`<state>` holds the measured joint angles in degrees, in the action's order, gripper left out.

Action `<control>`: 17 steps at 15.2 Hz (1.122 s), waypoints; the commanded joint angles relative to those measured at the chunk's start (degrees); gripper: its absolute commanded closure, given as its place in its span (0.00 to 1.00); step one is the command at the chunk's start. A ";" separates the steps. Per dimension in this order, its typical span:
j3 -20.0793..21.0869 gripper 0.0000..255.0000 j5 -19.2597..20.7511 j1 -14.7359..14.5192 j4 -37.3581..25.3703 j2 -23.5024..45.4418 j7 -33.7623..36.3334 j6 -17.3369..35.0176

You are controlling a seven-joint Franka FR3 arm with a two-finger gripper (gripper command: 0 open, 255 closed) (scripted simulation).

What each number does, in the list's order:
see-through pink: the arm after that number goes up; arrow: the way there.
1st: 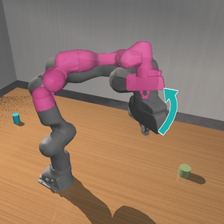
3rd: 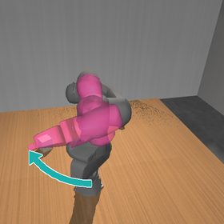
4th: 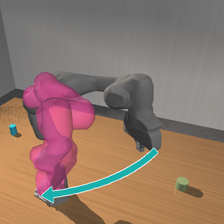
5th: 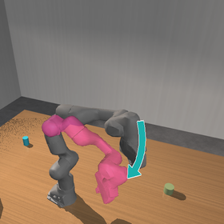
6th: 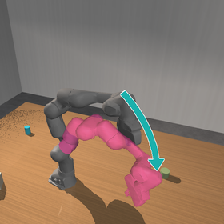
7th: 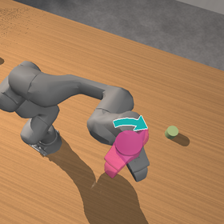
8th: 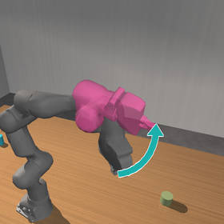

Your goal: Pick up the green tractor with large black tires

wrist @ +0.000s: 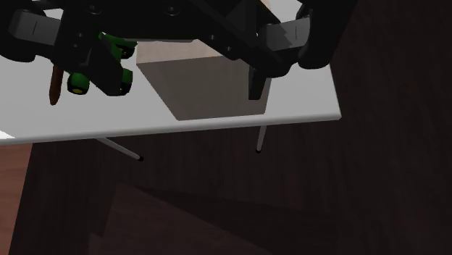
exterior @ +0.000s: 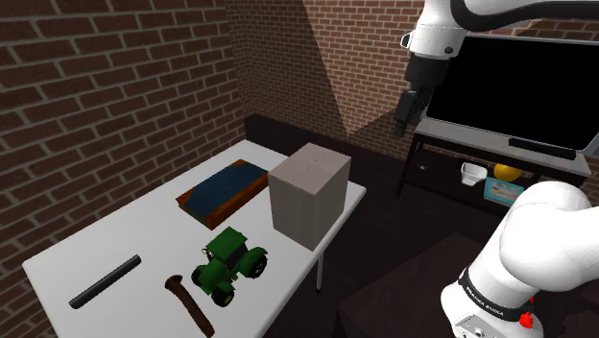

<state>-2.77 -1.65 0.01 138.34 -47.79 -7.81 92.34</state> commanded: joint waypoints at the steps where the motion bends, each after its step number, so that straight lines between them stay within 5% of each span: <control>1: 0.00 0.00 0.00 0.00 0.00 0.00 0.00 0.00; 9: 10.51 0.00 -5.23 -2.75 7.00 2.93 11.01 12.59; 17: 21.76 0.00 -8.03 -4.27 8.26 12.92 22.57 26.34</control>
<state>17.62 -9.52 -4.25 146.36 -36.38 13.30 116.56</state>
